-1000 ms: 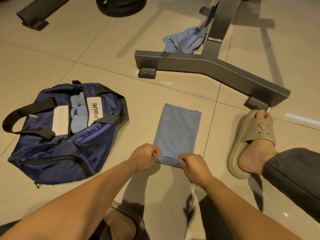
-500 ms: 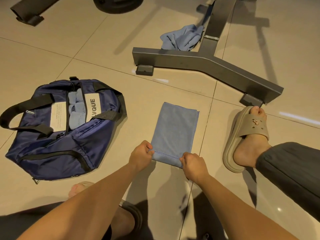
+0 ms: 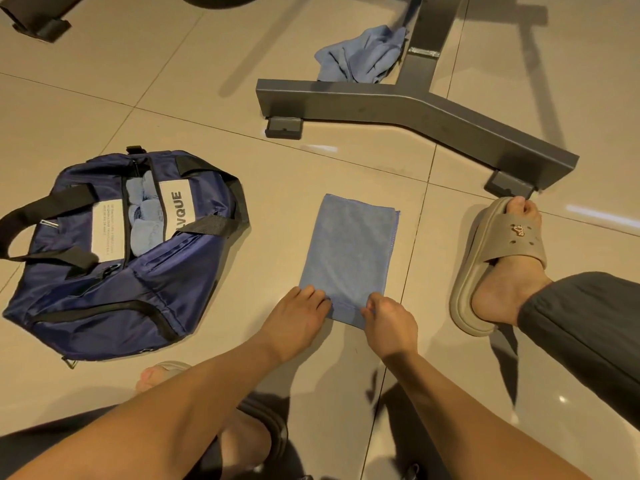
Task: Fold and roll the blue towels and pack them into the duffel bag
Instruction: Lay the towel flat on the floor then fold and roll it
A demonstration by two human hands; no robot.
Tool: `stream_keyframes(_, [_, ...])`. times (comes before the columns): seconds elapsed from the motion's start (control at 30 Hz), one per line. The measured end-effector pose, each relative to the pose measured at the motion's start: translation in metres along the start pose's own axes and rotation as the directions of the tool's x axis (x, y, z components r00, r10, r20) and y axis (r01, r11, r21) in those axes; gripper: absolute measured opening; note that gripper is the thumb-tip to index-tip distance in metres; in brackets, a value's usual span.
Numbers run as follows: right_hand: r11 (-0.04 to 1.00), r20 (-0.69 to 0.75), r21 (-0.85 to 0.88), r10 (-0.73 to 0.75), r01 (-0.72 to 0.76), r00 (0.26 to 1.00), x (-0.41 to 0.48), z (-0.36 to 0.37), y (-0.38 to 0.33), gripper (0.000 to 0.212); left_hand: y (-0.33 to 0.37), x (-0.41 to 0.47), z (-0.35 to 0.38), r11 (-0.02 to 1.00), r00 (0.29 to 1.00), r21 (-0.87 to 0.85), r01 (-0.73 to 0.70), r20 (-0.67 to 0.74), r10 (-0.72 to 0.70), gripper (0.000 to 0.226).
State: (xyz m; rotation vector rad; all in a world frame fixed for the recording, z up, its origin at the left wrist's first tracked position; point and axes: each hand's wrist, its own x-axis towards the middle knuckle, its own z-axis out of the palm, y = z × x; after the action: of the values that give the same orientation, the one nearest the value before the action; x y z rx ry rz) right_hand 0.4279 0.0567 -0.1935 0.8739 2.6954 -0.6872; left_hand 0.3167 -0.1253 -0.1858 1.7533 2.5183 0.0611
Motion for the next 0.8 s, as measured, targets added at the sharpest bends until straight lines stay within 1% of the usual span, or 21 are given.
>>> stream_keyframes(0.03, [1.000, -0.009, 0.001, -0.004, 0.004, 1.000, 0.001, -0.002, 0.001, 0.018, -0.003, 0.000, 0.002, 1.000, 1.000, -0.016, 0.012, -0.006, -0.012, 0.027])
stream_keyframes(0.1, [0.998, -0.080, -0.012, -0.065, 0.064, 0.995, 0.001, -0.004, 0.002, 0.013, -0.010, 0.003, 0.002, 0.995, 0.999, -0.089, 0.052, -0.003, -0.053, 0.025])
stream_keyframes(0.2, [0.964, -0.169, -0.103, -0.259, 0.244, 0.951, -0.001, -0.007, 0.000, 0.012, -0.014, 0.012, -0.002, 0.970, 0.991, -0.204, 0.130, 0.030, -0.127, 0.015])
stream_keyframes(0.23, [0.945, -0.169, -0.112, -0.323, 0.307, 0.931, -0.001, -0.008, -0.001, 0.009, -0.015, 0.015, -0.002, 0.956, 0.989, -0.253, 0.150, 0.029, -0.148, 0.016])
stream_keyframes(0.27, [0.927, -0.160, -0.106, -0.374, 0.361, 0.913, -0.002, -0.009, -0.002, 0.004, -0.016, 0.017, -0.003, 0.940, 0.986, -0.299, 0.167, 0.027, -0.167, 0.022])
stream_keyframes(0.33, [0.905, -0.130, -0.105, -0.423, 0.412, 0.897, -0.007, -0.007, -0.004, 0.010, -0.020, 0.021, -0.004, 0.913, 0.982, -0.364, 0.184, 0.019, -0.190, 0.029])
stream_keyframes(0.37, [0.907, -0.124, -0.122, -0.417, 0.403, 0.900, -0.009, -0.004, -0.003, 0.010, -0.020, 0.023, -0.004, 0.902, 0.979, -0.386, 0.195, 0.021, -0.203, 0.026])
stream_keyframes(0.43, [0.931, -0.129, -0.123, -0.358, 0.343, 0.925, -0.008, 0.001, -0.001, 0.005, -0.020, 0.029, -0.007, 0.880, 0.971, -0.416, 0.231, 0.046, -0.233, 0.018])
stream_keyframes(0.5, [0.956, -0.110, -0.086, -0.290, 0.282, 0.951, -0.002, 0.001, 0.000, 0.013, -0.019, 0.033, -0.009, 0.858, 0.957, -0.431, 0.280, 0.052, -0.286, 0.008])
stream_keyframes(0.6, [0.969, -0.060, -0.027, -0.247, 0.246, 0.967, 0.010, -0.006, 0.001, 0.022, -0.019, 0.029, -0.008, 0.845, 0.930, -0.430, 0.319, -0.032, -0.367, 0.014])
stream_keyframes(0.63, [0.974, -0.032, 0.011, -0.226, 0.226, 0.974, 0.013, -0.010, 0.001, 0.020, -0.019, 0.026, -0.008, 0.850, 0.930, -0.421, 0.315, -0.043, -0.366, 0.012])
stream_keyframes(0.7, [0.979, 0.013, 0.096, -0.181, 0.179, 0.983, 0.017, -0.015, 0.001, 0.008, -0.019, 0.019, -0.009, 0.846, 0.932, -0.431, 0.313, -0.031, -0.360, 0.007])
stream_keyframes(0.73, [0.979, 0.017, 0.136, -0.158, 0.154, 0.987, 0.018, -0.015, 0.001, 0.005, -0.019, 0.017, -0.009, 0.823, 0.923, -0.459, 0.334, -0.016, -0.383, 0.006])
stream_keyframes(0.8, [0.979, 0.006, 0.167, -0.122, 0.119, 0.992, 0.018, -0.014, -0.002, 0.008, -0.019, 0.016, -0.005, 0.739, 0.876, -0.528, 0.419, 0.022, -0.481, 0.005])
